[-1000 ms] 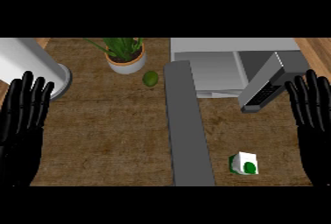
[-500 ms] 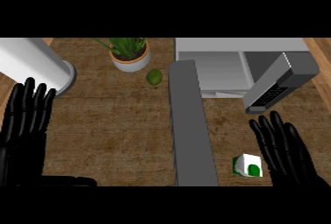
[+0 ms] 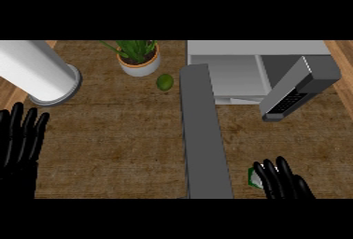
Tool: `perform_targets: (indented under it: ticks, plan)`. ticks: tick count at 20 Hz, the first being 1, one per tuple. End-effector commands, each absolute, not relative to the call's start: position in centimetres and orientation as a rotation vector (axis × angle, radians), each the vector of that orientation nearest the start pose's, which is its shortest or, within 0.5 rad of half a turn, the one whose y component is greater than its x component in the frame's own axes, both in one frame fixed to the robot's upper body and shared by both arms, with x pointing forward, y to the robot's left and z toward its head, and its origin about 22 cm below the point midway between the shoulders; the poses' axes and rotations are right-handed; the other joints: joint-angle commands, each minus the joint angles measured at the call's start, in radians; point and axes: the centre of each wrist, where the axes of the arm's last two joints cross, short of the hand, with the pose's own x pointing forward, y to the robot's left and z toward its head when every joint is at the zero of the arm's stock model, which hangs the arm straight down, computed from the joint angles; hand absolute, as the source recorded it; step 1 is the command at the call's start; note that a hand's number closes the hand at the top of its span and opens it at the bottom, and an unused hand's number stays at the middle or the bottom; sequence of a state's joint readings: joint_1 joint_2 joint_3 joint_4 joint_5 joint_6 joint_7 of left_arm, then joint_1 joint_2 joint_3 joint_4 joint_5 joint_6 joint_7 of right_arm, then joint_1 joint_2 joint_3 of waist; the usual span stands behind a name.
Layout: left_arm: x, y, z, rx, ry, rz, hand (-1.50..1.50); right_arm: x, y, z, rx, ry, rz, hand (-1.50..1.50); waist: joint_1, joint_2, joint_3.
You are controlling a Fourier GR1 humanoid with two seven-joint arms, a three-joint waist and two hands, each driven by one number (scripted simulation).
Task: Pick up the milk, place it into the microwave and close the microwave
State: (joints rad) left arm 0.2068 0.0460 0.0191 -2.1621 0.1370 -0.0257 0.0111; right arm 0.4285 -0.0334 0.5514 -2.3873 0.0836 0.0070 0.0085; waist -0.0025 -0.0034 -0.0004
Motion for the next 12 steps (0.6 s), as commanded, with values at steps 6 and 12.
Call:
perform_targets:
  ticks: [6,12]
  plan:
    - [14.6,26.0,9.8,-0.03,-1.957,0.076,-1.5,12.5,-17.3,9.6,0.164,-1.964,0.076,-1.5,0.005,0.002,0.001]
    - [15.7,27.3,8.9,-0.002,-1.971,0.079,-1.5,12.5,-19.7,7.7,0.096,-1.923,0.031,-1.5,0.0,0.003,0.001]
